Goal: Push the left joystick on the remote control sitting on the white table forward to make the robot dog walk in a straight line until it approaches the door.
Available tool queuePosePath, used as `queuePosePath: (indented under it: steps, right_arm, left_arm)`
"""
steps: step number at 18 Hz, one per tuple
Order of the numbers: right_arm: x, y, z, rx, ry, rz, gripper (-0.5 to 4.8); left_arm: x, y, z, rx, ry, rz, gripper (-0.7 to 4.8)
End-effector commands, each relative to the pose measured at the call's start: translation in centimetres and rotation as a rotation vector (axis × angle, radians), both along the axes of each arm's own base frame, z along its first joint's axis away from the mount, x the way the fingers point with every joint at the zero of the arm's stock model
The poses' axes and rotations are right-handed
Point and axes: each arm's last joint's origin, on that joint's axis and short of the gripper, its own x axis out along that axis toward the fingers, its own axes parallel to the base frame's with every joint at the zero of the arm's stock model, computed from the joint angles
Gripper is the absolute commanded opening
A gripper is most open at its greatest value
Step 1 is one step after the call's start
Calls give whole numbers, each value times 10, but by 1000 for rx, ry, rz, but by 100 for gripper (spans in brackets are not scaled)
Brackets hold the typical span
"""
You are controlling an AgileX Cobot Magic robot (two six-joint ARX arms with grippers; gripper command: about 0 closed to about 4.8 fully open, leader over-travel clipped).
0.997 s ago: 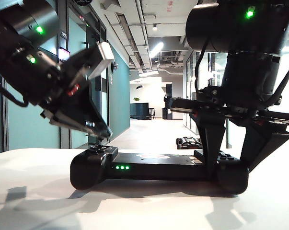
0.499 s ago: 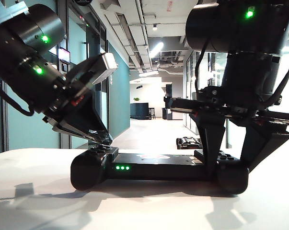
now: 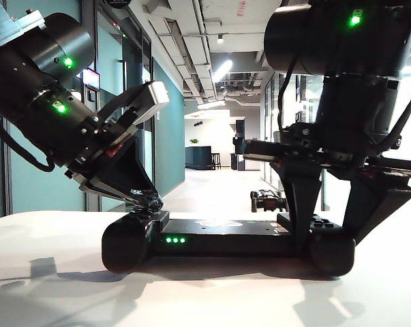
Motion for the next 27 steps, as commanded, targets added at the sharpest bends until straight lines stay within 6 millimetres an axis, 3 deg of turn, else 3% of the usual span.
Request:
queuePosePath:
  steps: [1, 27]
  right_arm:
    - [1, 2, 4, 35, -9, 4, 76]
    - [1, 2, 4, 33, -11, 3, 76]
  left_arm:
    - [1, 0, 0, 7, -6, 10, -6]
    - [0, 0, 2, -18, 26, 24, -6]
